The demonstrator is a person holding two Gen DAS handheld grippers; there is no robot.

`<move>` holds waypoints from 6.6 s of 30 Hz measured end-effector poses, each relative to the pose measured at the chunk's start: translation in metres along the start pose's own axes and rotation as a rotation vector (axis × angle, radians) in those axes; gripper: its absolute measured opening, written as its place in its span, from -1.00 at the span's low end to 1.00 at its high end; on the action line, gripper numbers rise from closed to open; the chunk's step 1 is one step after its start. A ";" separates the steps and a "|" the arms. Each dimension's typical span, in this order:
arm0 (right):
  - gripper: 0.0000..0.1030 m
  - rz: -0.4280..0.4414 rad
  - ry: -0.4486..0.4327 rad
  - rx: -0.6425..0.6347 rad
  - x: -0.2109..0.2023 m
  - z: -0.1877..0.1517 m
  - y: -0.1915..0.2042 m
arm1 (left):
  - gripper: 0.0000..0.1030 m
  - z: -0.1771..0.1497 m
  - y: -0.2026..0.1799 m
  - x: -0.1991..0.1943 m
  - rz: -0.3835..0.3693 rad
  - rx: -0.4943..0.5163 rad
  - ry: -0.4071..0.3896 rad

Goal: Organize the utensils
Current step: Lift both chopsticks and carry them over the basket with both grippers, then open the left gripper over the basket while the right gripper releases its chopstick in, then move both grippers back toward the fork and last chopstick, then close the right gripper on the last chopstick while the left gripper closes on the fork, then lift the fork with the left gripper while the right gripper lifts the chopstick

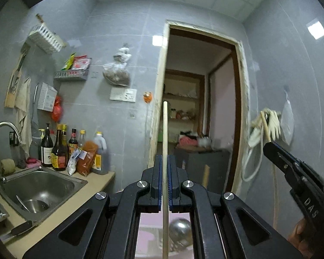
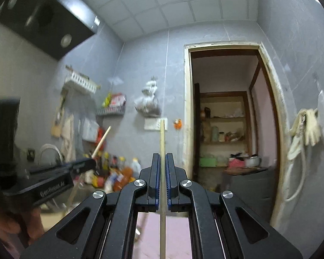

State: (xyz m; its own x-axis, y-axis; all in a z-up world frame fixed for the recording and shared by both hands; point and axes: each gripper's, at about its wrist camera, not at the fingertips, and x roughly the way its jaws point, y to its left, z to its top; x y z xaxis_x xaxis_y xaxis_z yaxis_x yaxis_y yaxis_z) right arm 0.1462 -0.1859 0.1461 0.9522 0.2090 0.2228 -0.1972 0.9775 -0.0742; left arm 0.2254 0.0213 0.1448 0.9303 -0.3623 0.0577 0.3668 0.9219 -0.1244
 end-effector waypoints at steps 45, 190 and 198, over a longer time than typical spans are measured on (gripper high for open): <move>-0.94 0.104 0.103 0.184 0.094 -0.061 0.022 | -0.94 -0.054 0.083 0.048 0.138 -0.229 0.095; -0.68 0.071 1.134 0.137 0.001 -0.159 -0.137 | -0.47 -0.161 -0.094 0.047 -0.202 0.032 1.099; -0.66 0.094 1.168 0.156 0.038 -0.172 -0.149 | -0.46 -0.177 -0.113 0.079 -0.128 0.132 1.074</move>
State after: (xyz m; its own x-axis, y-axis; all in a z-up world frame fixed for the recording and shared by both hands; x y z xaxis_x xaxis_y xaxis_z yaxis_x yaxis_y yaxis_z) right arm 0.2519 -0.3279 -0.0014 0.5528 0.2085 -0.8068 -0.2274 0.9692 0.0947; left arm 0.2592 -0.1360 -0.0117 0.4300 -0.3280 -0.8411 0.5177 0.8529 -0.0680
